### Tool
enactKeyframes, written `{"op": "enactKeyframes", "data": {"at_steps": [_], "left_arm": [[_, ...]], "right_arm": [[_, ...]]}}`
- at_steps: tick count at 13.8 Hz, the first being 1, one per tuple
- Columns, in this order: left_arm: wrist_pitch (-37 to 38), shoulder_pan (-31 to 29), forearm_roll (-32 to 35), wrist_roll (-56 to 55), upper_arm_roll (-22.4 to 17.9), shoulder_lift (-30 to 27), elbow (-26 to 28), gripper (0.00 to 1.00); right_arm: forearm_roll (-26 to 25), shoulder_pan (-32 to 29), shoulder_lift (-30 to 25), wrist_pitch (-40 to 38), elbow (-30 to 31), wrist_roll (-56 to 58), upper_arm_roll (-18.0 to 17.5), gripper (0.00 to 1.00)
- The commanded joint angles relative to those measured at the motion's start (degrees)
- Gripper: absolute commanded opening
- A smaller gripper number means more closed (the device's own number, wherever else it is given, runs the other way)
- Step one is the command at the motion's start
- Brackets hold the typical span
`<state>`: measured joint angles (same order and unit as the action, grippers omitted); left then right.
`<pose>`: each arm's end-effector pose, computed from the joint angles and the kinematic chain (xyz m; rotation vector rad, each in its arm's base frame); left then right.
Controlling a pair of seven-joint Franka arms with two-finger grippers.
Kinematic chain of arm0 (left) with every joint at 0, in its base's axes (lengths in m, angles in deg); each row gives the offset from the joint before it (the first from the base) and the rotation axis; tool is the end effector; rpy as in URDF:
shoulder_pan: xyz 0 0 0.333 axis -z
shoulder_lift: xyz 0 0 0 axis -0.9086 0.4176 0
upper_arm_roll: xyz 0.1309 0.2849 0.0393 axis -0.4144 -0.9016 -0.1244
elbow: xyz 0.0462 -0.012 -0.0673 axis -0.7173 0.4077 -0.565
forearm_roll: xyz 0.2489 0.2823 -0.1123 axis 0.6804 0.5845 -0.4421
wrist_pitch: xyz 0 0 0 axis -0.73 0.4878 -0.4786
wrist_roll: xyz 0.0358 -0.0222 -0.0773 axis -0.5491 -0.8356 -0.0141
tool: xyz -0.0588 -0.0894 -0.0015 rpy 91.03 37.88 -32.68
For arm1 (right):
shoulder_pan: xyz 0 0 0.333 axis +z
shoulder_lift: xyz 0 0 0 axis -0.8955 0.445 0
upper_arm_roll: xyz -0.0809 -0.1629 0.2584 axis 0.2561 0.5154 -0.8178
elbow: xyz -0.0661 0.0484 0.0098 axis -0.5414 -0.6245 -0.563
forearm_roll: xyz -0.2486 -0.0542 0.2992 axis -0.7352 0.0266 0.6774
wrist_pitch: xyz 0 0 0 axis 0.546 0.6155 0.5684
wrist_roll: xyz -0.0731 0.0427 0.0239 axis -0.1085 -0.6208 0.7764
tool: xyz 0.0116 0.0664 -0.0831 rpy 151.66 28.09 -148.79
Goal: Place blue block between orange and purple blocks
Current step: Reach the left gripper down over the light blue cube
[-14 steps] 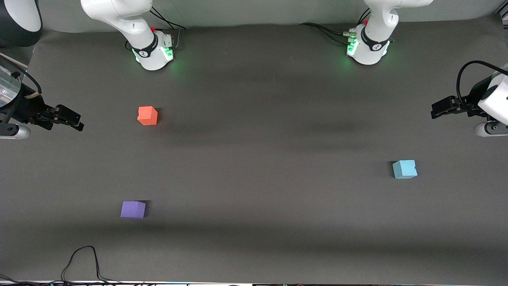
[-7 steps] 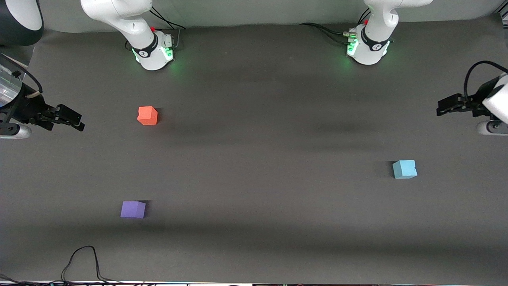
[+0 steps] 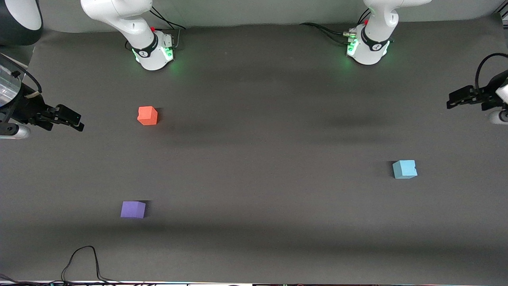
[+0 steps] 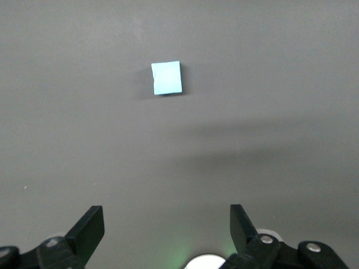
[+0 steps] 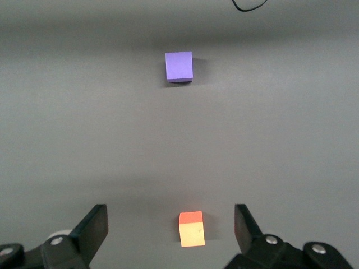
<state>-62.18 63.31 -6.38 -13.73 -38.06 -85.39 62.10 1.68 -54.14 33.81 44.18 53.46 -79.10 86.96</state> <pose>0.5323 0.0513 0.5451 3.1208 -0.1225 -0.1986 0.5582 0.0060 0.5942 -3.1143 0.1291 -0.0716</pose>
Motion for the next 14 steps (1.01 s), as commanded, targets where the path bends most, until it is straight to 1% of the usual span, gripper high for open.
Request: {"op": "enactKeyframes", "data": {"at_steps": [1,4,6,14], "left_arm": [[-9.64,0.51,0.81,-0.03,0.18,-2.47,10.01,1.00],[-22.81,0.51,1.34,-0.03,0.19,-1.42,18.79,1.00],[-32.57,0.16,1.43,-0.03,0.19,1.55,23.11,1.00],[-56.84,-0.28,1.34,0.15,-0.43,19.48,24.27,1.00]], "right_arm": [[0.91,0.32,0.71,0.00,-1.25,-0.46,0.32,1.00],[0.91,0.32,0.71,0.00,-1.25,-0.46,0.32,1.00],[0.91,0.32,0.71,0.00,-1.25,-0.46,0.32,1.00],[0.91,0.23,0.71,-0.08,-1.16,-0.46,0.41,1.00]]}}
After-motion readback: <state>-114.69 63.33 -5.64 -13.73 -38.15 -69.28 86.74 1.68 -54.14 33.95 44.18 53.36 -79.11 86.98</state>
